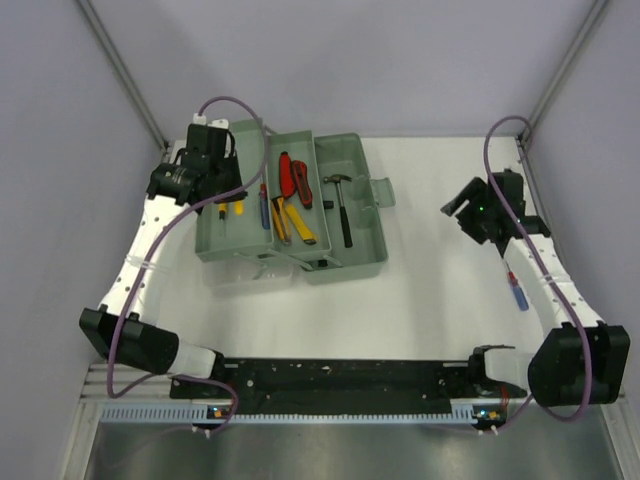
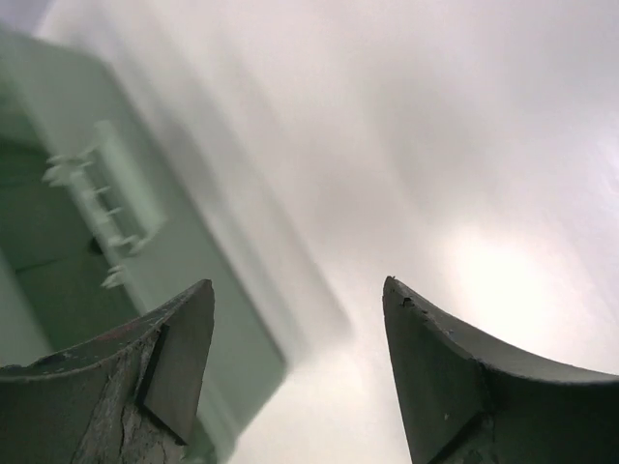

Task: Pack the tool kit

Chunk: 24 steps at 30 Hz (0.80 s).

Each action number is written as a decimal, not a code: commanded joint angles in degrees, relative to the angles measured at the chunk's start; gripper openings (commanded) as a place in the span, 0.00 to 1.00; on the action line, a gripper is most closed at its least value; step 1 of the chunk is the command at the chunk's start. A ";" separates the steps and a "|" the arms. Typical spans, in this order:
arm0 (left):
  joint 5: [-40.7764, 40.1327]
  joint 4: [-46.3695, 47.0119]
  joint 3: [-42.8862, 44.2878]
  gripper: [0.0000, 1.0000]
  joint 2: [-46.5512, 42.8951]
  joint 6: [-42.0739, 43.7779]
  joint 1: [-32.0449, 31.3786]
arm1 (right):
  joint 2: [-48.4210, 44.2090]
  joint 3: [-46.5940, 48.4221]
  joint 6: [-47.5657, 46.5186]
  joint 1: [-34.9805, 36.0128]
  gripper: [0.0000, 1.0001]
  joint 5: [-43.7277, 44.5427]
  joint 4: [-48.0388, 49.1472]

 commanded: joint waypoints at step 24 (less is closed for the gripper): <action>-2.86 -4.56 1.38 0.52 4.68 4.50 3.23 | -1.18 -4.67 2.00 -21.36 0.71 24.91 -9.55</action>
